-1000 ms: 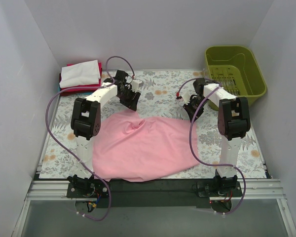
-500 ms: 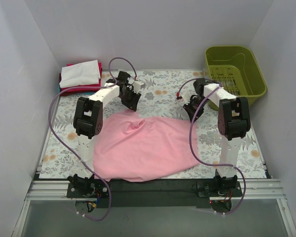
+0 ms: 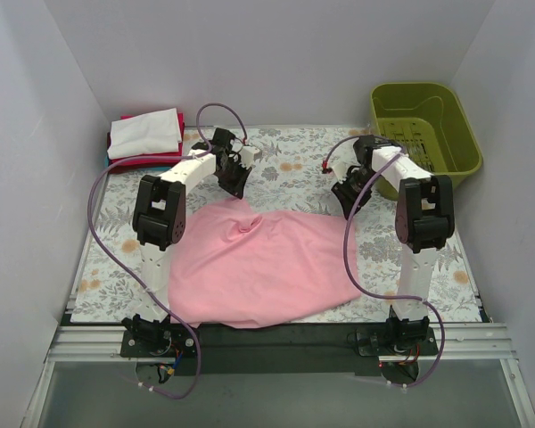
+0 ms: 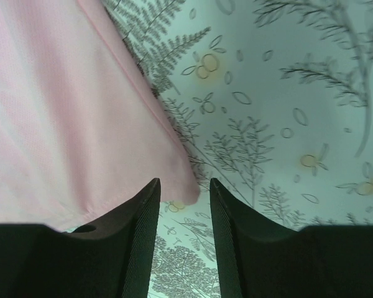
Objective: Fold and stack the t-shirts
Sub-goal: Flatten the tshirt out
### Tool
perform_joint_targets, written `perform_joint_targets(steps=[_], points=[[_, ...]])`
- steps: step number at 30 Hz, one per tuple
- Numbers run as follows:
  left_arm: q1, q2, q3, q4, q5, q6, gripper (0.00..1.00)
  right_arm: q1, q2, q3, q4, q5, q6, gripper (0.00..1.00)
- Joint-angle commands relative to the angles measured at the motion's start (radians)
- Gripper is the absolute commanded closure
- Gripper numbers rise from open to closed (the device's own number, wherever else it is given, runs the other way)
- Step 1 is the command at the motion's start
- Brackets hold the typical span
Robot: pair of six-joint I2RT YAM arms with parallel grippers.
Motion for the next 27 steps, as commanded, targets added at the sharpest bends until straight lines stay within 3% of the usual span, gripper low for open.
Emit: perform_joint_targets(steps=[1,8,17,20,23,24,25,27], points=[[-0.002,-0.057,0.040,-0.010,0.035,0.010,1.00,-0.010,-0.037,0.078,-0.025,-0.018,-0.023,0.54],[0.013,-0.071,0.061,-0.038,0.064,-0.015,1.00,-0.007,0.028,0.125,-0.054,-0.039,-0.040,0.50],[0.066,-0.103,0.069,-0.061,0.116,-0.068,1.00,0.026,0.058,0.058,-0.052,0.000,-0.084,0.49],[0.090,-0.117,0.066,-0.064,0.126,-0.085,1.00,0.028,0.065,0.053,-0.048,0.023,-0.093,0.56],[0.128,-0.146,0.060,-0.071,0.142,-0.105,1.00,0.028,0.060,0.059,-0.052,0.030,-0.100,0.71],[0.139,-0.164,0.055,-0.077,0.147,-0.107,1.00,0.028,0.048,0.058,-0.052,0.030,-0.103,0.87],[0.159,-0.174,0.049,-0.079,0.158,-0.111,1.00,0.028,0.042,0.062,-0.054,0.028,-0.109,0.95],[0.182,-0.206,0.041,-0.077,0.170,-0.122,1.00,0.028,0.016,0.075,-0.058,0.011,-0.109,0.99]])
